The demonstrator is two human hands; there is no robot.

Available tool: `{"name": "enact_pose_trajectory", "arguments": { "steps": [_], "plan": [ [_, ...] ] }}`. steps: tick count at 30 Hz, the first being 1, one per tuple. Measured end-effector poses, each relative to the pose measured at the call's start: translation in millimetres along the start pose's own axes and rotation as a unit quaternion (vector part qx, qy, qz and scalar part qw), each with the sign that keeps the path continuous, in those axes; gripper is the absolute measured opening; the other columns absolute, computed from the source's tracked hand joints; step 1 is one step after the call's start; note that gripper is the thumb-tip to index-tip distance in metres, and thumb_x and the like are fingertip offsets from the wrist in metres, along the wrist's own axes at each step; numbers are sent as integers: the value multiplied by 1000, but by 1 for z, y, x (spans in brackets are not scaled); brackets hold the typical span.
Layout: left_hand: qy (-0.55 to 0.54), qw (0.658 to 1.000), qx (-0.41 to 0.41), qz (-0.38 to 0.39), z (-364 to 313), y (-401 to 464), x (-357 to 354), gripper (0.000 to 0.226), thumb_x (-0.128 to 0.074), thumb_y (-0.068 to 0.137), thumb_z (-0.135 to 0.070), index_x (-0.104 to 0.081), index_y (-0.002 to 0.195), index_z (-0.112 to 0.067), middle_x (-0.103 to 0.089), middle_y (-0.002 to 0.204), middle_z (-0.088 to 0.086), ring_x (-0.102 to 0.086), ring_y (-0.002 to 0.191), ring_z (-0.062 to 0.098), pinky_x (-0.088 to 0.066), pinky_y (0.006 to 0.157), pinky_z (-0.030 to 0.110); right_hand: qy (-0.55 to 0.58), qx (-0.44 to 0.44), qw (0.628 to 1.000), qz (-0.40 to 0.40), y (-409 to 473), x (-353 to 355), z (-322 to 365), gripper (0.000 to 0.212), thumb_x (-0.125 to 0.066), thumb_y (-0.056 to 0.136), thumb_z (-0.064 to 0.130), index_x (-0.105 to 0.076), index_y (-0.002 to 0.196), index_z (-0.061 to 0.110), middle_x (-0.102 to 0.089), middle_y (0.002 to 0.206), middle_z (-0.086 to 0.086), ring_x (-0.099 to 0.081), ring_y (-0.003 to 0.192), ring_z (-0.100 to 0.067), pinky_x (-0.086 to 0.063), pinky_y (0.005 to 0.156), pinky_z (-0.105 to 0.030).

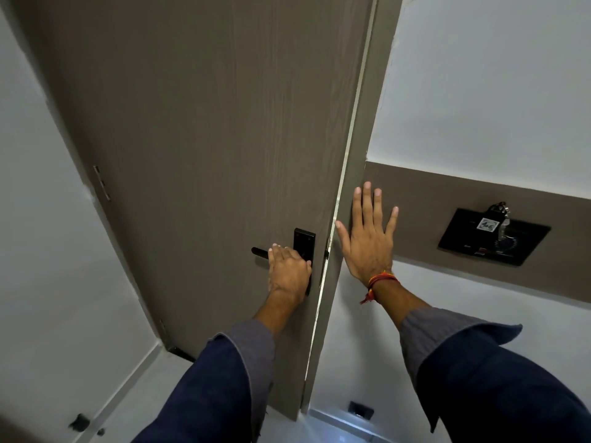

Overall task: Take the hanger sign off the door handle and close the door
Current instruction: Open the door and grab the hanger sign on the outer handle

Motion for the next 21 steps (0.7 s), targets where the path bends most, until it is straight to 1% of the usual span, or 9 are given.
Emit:
{"name": "enact_pose_trajectory", "arguments": {
  "steps": [3, 5, 13, 18, 21],
  "plan": [
    [-23, 1000, 17, 9, 1, -11, 1, 68, -23, 109, -41, -24, 152, 12, -28, 160, 33, -21, 153, 42, -18, 127, 49, 25, 11, 999, 22, -4, 8, -2, 81, -27, 108, 60, -7, 171, 12, -3, 180, -10, -6, 167, -31, -10, 132, -64],
    [-31, 999, 33, 16, 4, -20, 2, 67, -22, 110, -40, -20, 153, 11, -24, 162, 32, -18, 154, 42, -16, 127, 49, 42, 28, 998, 38, -7, 13, -4, 81, -27, 108, 60, -6, 171, 12, -2, 180, -10, -6, 167, -32, -11, 133, -64],
    [-42, 995, 86, 17, 13, -64, 10, 63, -23, 110, -36, -19, 155, 7, -22, 164, 28, -16, 156, 36, -16, 128, 45, 111, 85, 989, 54, -23, 32, -15, 80, -30, 108, 58, -11, 170, 10, -6, 179, -9, -11, 166, -33, -13, 132, -64],
    [-78, 990, 119, 13, 24, -94, 15, 61, -22, 110, -35, -18, 157, 2, -20, 166, 23, -13, 157, 32, -13, 128, 43, 126, 127, 982, 65, -25, 31, -22, 80, -23, 109, 59, -6, 171, 12, -3, 180, -8, -8, 167, -32, -14, 132, -65],
    [-71, 986, 148, 24, 26, -111, 21, 58, -20, 110, -33, -16, 158, 0, -16, 167, 22, -11, 157, 31, -12, 129, 44, 140, 158, 975, 66, -29, 29, -22, 78, -26, 110, 58, -6, 171, 13, -2, 180, -7, -8, 167, -31, -16, 131, -65]
  ]
}}
Point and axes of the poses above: each hand's wrist, its own y-axis towards the middle knuckle, its own x-axis out of the back of the hand, z = x × y, the point moved 1 cm from there along y, towards the middle knuckle
